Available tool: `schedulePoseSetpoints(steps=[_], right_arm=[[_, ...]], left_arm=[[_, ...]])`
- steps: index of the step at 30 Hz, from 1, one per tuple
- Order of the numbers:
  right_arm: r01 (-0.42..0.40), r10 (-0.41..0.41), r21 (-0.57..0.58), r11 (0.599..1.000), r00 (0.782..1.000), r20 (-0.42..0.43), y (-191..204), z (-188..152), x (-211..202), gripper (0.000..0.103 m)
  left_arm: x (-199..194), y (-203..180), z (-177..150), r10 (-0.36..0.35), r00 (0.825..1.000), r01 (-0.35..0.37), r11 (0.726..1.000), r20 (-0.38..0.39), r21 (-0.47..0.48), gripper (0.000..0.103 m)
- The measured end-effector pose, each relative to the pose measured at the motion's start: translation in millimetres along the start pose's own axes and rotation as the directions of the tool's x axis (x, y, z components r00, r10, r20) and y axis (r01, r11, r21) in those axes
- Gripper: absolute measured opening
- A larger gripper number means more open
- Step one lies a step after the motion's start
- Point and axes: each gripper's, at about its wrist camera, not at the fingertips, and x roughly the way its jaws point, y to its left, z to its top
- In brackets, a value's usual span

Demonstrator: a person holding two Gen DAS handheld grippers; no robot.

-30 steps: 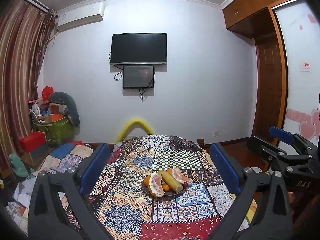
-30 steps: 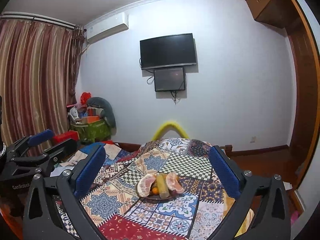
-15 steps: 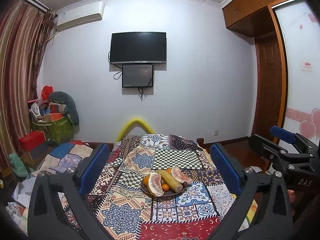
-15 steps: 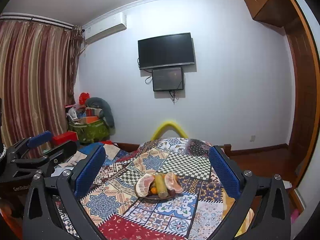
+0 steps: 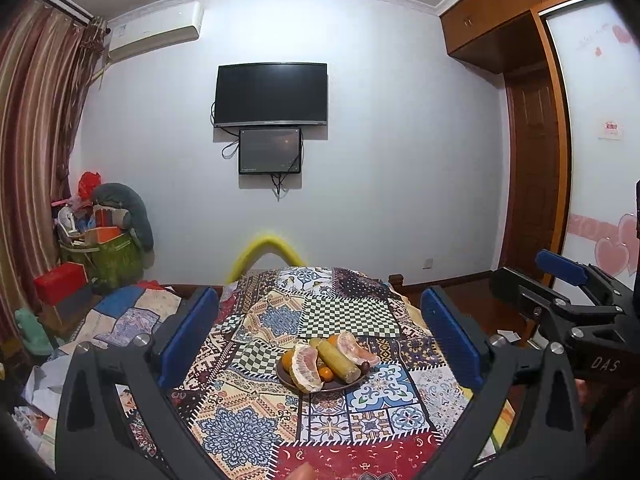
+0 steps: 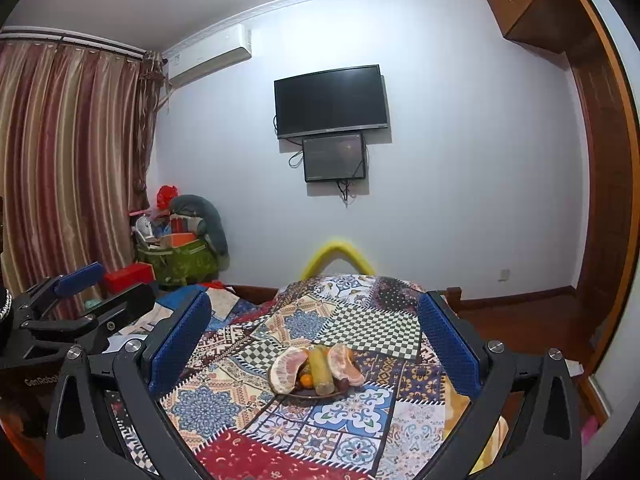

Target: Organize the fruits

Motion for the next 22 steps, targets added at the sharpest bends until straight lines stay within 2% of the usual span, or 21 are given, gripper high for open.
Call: schedulePoseSetpoints(steps=[22], right_arm=[[0.014, -0.014, 0.0, 1.0, 1.0, -0.011, -1.1, -2.1, 1.5, 0.103]], left_arm=[[5.8, 3.8, -1.7, -0.002, 1.0, 0.002, 1.0, -0.012, -0.014, 0.102]])
